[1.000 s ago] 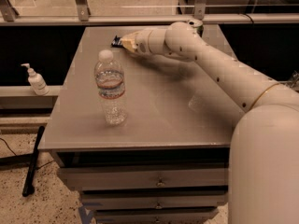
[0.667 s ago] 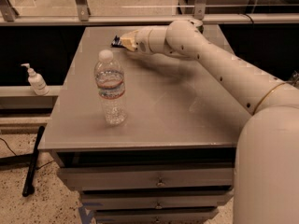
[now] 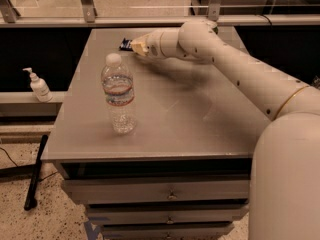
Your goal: Pick rxbar blueberry
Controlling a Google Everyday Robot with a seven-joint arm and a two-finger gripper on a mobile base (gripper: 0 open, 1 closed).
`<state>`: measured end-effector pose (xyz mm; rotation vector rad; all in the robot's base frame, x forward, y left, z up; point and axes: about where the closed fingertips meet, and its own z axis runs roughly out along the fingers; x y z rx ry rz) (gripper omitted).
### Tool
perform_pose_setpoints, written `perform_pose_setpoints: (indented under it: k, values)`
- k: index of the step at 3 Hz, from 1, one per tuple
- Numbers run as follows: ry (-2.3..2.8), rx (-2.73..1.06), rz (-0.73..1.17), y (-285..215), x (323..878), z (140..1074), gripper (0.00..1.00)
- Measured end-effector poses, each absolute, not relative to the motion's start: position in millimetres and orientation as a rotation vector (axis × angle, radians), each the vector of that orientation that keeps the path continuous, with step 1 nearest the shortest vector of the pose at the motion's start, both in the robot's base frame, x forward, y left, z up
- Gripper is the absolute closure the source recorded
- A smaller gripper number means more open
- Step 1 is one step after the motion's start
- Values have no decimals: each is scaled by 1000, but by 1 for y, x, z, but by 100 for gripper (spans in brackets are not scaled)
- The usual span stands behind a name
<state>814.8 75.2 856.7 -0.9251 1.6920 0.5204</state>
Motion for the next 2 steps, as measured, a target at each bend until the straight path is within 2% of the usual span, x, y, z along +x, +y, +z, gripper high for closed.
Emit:
perform_pose_setpoints:
  k: [2]
  values:
    - [1714,-890,451,51,838,847,13]
